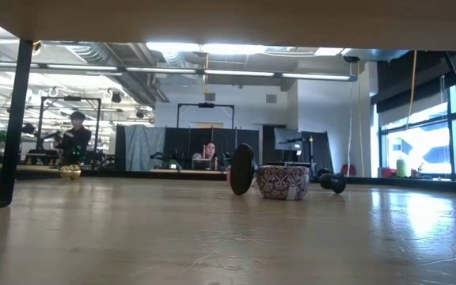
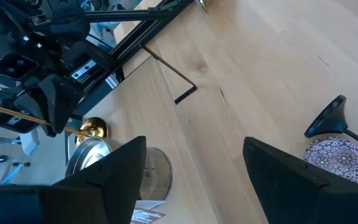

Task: Pick & Place candle stick holders
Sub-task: Put the right gold candle holder on the shelf

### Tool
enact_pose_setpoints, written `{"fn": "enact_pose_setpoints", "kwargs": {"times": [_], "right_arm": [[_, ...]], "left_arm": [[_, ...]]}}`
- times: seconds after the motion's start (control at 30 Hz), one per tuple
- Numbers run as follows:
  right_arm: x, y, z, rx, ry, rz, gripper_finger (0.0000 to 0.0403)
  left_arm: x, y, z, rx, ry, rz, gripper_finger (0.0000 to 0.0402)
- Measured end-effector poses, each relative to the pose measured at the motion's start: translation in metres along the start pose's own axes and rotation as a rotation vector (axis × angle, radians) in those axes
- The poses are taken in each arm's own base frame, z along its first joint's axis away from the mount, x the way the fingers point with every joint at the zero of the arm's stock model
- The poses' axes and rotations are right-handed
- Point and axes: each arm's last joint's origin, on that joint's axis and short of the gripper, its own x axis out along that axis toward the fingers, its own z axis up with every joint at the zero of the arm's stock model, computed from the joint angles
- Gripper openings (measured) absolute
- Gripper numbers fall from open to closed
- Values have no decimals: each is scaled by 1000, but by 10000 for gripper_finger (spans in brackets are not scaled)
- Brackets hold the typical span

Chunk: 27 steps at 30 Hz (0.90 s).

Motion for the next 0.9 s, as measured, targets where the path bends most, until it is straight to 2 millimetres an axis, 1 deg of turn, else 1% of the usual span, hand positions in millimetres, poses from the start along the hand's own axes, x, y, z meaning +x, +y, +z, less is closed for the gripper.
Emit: {"fn": "enact_pose_setpoints", "kwargs": {"times": [0.9], "right_arm": [[0, 0, 0, 0, 3, 1, 273]], "left_arm": [[-3, -1, 2, -97, -5, 6, 36]]}}
